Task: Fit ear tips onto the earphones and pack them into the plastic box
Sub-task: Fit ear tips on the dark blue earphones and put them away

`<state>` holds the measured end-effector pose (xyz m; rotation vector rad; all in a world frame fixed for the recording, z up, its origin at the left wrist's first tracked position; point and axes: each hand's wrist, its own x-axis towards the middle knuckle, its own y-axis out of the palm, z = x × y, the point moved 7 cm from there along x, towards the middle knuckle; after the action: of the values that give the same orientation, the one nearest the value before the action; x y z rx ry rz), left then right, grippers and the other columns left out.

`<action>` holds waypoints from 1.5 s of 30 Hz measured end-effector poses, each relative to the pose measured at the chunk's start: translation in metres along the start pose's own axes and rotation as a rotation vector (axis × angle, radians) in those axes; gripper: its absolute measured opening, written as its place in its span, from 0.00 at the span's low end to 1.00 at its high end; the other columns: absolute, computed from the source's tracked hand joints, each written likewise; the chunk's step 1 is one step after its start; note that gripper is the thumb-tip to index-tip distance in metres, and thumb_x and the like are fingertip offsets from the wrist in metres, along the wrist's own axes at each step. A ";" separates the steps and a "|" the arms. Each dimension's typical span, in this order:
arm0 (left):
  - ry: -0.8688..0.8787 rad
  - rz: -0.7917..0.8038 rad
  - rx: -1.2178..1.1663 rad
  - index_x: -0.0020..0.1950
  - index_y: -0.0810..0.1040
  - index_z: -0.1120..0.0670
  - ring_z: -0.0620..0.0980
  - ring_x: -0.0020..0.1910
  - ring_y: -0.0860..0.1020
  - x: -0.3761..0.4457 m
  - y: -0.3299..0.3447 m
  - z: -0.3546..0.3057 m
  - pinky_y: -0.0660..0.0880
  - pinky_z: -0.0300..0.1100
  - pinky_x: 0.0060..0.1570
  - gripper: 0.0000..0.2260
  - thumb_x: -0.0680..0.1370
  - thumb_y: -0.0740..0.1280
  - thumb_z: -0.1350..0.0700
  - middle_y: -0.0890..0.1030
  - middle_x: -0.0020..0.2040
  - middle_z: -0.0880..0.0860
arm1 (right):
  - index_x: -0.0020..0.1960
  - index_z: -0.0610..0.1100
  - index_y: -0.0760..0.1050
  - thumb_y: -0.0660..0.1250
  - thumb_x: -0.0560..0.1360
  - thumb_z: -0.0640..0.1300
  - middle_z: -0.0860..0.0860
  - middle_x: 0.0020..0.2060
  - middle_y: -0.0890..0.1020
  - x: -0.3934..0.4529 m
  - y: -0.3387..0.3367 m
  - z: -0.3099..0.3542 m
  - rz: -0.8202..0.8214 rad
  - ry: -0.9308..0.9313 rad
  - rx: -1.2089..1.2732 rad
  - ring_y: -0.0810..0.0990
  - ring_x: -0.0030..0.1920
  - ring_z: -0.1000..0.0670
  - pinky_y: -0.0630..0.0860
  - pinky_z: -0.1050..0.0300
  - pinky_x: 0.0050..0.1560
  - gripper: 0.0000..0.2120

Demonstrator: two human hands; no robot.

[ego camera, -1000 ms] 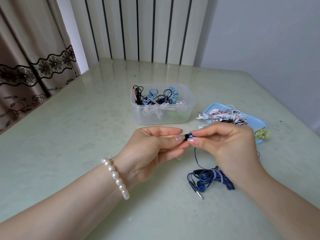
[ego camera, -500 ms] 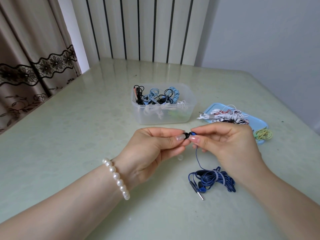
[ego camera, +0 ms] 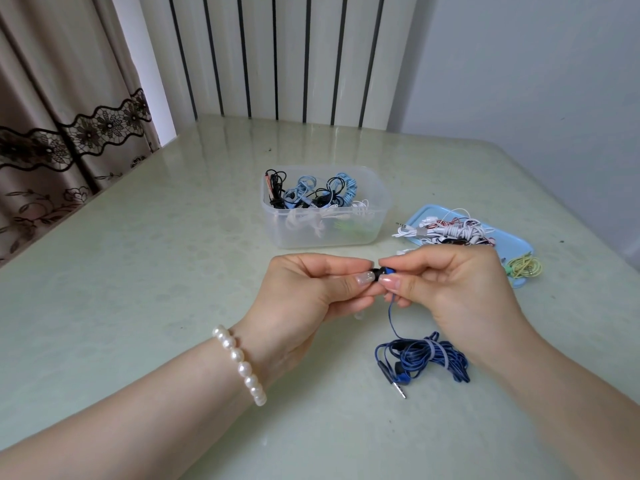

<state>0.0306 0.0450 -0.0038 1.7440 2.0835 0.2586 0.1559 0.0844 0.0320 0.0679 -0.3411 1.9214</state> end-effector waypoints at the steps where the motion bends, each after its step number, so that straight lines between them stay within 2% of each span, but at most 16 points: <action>1: 0.013 0.000 0.002 0.39 0.80 0.64 0.51 0.34 0.83 0.000 0.000 -0.001 0.80 0.38 0.36 0.05 0.67 0.67 0.71 0.84 0.35 0.59 | 0.38 0.41 0.80 0.70 0.65 0.27 0.52 0.25 0.82 0.000 0.000 0.000 -0.003 0.003 -0.002 0.79 0.26 0.56 0.75 0.67 0.30 0.10; 11: 0.116 0.000 0.035 0.38 0.81 0.64 0.51 0.34 0.83 -0.005 0.005 -0.004 0.81 0.40 0.40 0.06 0.68 0.67 0.73 0.83 0.35 0.59 | 0.36 0.41 0.79 0.71 0.65 0.27 0.51 0.22 0.80 0.000 -0.004 -0.001 -0.064 0.034 -0.013 0.78 0.25 0.56 0.75 0.67 0.28 0.10; 15: 0.187 -0.003 0.109 0.38 0.82 0.62 0.49 0.34 0.83 -0.007 0.007 -0.008 0.81 0.39 0.40 0.08 0.69 0.67 0.73 0.84 0.33 0.57 | 0.34 0.47 0.79 0.73 0.65 0.29 0.54 0.23 0.80 -0.002 -0.005 -0.002 -0.097 0.034 -0.100 0.78 0.25 0.58 0.76 0.67 0.30 0.13; 18: 0.235 -0.009 0.165 0.38 0.82 0.59 0.49 0.34 0.82 -0.008 0.009 -0.010 0.81 0.40 0.41 0.10 0.69 0.67 0.73 0.84 0.33 0.54 | 0.32 0.52 0.79 0.74 0.64 0.31 0.58 0.24 0.80 -0.004 -0.006 0.000 -0.153 -0.067 -0.277 0.77 0.28 0.58 0.77 0.66 0.35 0.16; 21: 0.268 0.000 0.225 0.41 0.82 0.59 0.49 0.38 0.83 -0.010 0.011 -0.012 0.81 0.40 0.42 0.10 0.70 0.66 0.72 0.84 0.35 0.52 | 0.37 0.42 0.83 0.74 0.63 0.34 0.57 0.28 0.76 -0.008 -0.003 0.014 -0.218 -0.286 -0.473 0.75 0.34 0.55 0.73 0.67 0.36 0.06; 24: 0.290 0.006 0.274 0.41 0.82 0.56 0.47 0.38 0.83 -0.012 0.011 -0.014 0.80 0.41 0.43 0.11 0.71 0.66 0.71 0.84 0.36 0.51 | 0.38 0.40 0.83 0.71 0.62 0.38 0.54 0.29 0.75 -0.008 0.000 0.018 -0.187 -0.391 -0.574 0.74 0.35 0.54 0.71 0.66 0.36 0.06; 26: 0.287 0.010 0.289 0.41 0.82 0.55 0.47 0.39 0.83 -0.013 0.011 -0.015 0.80 0.43 0.43 0.11 0.71 0.67 0.71 0.85 0.36 0.51 | 0.37 0.40 0.83 0.73 0.63 0.36 0.56 0.28 0.76 -0.003 -0.002 0.013 -0.113 -0.300 -0.467 0.75 0.33 0.54 0.72 0.67 0.34 0.03; 29: 0.225 0.015 0.246 0.42 0.81 0.57 0.48 0.38 0.83 -0.010 0.009 -0.014 0.79 0.43 0.43 0.10 0.70 0.68 0.71 0.85 0.37 0.53 | 0.34 0.47 0.80 0.74 0.63 0.29 0.54 0.25 0.81 0.004 -0.005 0.003 0.022 -0.091 -0.183 0.77 0.27 0.53 0.77 0.64 0.33 0.12; 33: 0.048 0.025 0.043 0.42 0.80 0.61 0.50 0.35 0.83 -0.002 0.003 -0.008 0.80 0.38 0.37 0.10 0.62 0.70 0.66 0.84 0.37 0.57 | 0.36 0.43 0.80 0.71 0.62 0.29 0.50 0.26 0.82 0.003 -0.004 0.004 0.059 -0.038 0.047 0.79 0.27 0.49 0.77 0.64 0.31 0.11; 37: -0.014 0.062 -0.019 0.41 0.80 0.61 0.50 0.34 0.83 -0.002 0.002 -0.008 0.80 0.36 0.33 0.11 0.60 0.69 0.64 0.84 0.37 0.58 | 0.38 0.40 0.79 0.72 0.60 0.29 0.50 0.26 0.82 0.000 -0.004 0.011 0.041 -0.042 0.095 0.80 0.26 0.53 0.75 0.65 0.28 0.10; 41: -0.035 0.086 -0.038 0.37 0.82 0.62 0.50 0.33 0.83 -0.001 0.001 -0.004 0.79 0.37 0.32 0.09 0.59 0.69 0.65 0.84 0.36 0.59 | 0.37 0.41 0.79 0.72 0.55 0.37 0.49 0.27 0.83 -0.003 -0.005 0.017 0.030 -0.066 0.110 0.81 0.27 0.52 0.75 0.64 0.28 0.10; 45: -0.037 0.192 0.000 0.34 0.84 0.59 0.46 0.29 0.81 -0.002 0.008 -0.003 0.79 0.34 0.32 0.06 0.61 0.68 0.63 0.82 0.30 0.55 | 0.36 0.40 0.82 0.72 0.57 0.38 0.47 0.28 0.83 -0.005 -0.001 0.017 0.061 -0.044 0.161 0.80 0.27 0.51 0.75 0.63 0.28 0.08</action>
<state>0.0364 0.0452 0.0024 1.9367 1.8917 0.2796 0.1565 0.0759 0.0472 0.2086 -0.2198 2.0070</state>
